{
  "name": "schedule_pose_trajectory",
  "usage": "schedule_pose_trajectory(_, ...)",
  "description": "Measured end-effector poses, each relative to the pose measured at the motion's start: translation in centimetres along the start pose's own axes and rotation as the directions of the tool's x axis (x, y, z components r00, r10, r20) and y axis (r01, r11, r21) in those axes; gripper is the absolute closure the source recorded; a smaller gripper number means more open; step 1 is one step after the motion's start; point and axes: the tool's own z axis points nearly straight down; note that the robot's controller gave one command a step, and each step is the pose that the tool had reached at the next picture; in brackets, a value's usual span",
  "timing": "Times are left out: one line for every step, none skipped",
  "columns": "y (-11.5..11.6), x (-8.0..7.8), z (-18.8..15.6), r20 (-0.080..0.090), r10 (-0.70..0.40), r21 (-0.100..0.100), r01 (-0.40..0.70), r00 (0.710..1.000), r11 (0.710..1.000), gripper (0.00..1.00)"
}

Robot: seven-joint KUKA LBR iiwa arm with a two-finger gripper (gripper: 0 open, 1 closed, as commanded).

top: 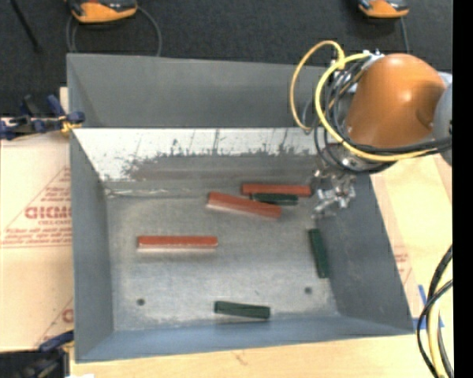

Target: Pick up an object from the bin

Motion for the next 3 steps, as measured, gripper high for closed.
schedule_pose_trajectory(-0.7, -0.8, 2.3, -0.001, -0.094, -0.002, 0.094, 0.996, 0.996, 1.0)
schedule_pose_trajectory(-2.6, -2.2, 4.1, -0.001, -0.191, 0.003, 0.191, 0.982, 0.982, 1.0)
schedule_pose_trajectory(-2.4, -2.3, 6.9, -0.002, -0.415, 0.003, 0.415, 0.91, 0.91, 1.0)
